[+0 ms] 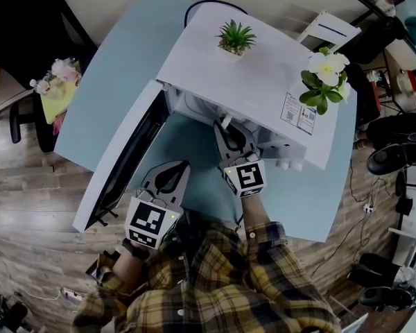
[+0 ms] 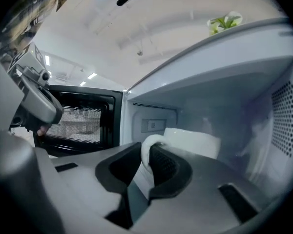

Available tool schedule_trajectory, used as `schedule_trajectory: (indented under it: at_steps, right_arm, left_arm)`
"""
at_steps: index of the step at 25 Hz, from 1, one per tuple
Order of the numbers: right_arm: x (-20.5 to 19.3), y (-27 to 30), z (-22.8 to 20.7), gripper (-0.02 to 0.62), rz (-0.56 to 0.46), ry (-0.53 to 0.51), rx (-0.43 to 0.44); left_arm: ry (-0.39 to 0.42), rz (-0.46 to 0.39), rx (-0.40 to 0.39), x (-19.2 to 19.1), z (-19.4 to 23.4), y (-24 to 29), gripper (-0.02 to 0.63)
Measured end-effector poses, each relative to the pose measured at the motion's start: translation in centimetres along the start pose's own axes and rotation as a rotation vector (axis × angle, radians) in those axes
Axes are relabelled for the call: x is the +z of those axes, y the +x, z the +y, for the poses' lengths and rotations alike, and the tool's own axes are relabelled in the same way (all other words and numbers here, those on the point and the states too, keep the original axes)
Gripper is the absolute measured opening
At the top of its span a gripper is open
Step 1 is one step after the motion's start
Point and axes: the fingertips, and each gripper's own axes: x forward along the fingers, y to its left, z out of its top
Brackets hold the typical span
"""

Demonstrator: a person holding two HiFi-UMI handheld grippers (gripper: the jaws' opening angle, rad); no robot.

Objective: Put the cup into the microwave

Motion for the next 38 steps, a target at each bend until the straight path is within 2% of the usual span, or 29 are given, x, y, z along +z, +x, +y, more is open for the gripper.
schedule_trajectory:
  at_steps: [16, 27, 38]
  right_arm:
    - [-2.7, 1.9, 0.1, 0.057, 0.091, 0.051, -0.023]
    - [-2.7, 2.5, 0.1, 0.058, 0.052, 0.079, -0.045]
    - [-2.6, 2.8, 1.3, 0.155, 0.049, 0.080, 0.004]
  left_arm:
    - [-0.007, -0.001, -0.002, -0.5, 0.0, -0.2, -0.009]
    - [-0.002, 0.004, -0.001, -0.8, 0.1, -0.3, -0.009]
    - [-0.007, 0.002, 0.001, -1.1, 0.4, -0.5, -0.009]
